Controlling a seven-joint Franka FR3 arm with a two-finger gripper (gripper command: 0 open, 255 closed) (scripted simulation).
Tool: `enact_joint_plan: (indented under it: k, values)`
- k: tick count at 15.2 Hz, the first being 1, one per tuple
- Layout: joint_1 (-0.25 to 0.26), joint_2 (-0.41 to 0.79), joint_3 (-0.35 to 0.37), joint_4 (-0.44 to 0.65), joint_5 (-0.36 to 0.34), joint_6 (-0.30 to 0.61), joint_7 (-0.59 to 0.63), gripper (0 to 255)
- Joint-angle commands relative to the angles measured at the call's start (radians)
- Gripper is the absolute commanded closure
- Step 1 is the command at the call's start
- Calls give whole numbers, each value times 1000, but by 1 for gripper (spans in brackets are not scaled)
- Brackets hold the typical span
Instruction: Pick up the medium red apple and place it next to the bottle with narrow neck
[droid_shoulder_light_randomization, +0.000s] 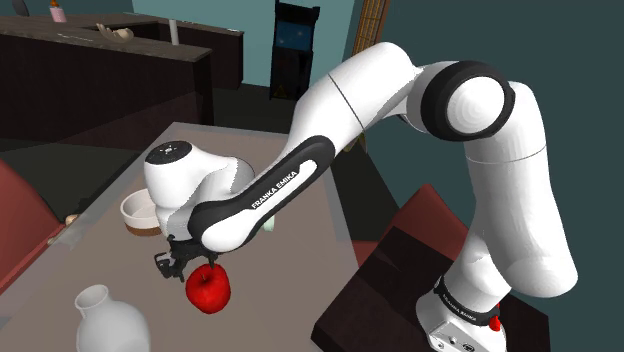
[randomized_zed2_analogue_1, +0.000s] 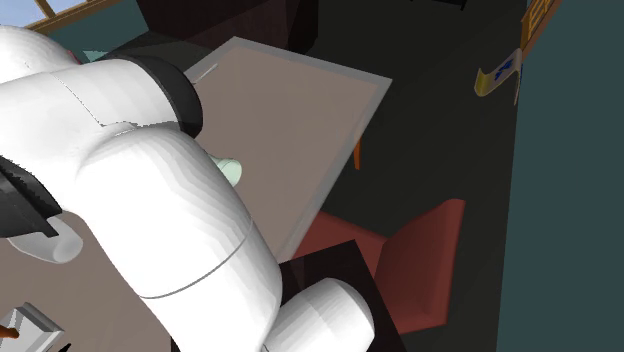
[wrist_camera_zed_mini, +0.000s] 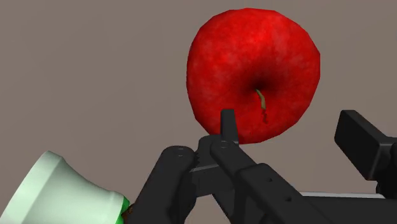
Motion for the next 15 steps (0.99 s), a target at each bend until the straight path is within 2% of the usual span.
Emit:
enact_joint_plan:
  k: [1, 4, 8, 15]
  values:
    - [0, 0, 0, 0, 0, 0, 0, 0]
    - [0, 0, 0, 0, 0, 0, 0, 0]
    - [-13, -78, 27, 13, 38, -88, -23, 0]
    - [-13, -78, 27, 13, 38, -88, -23, 0]
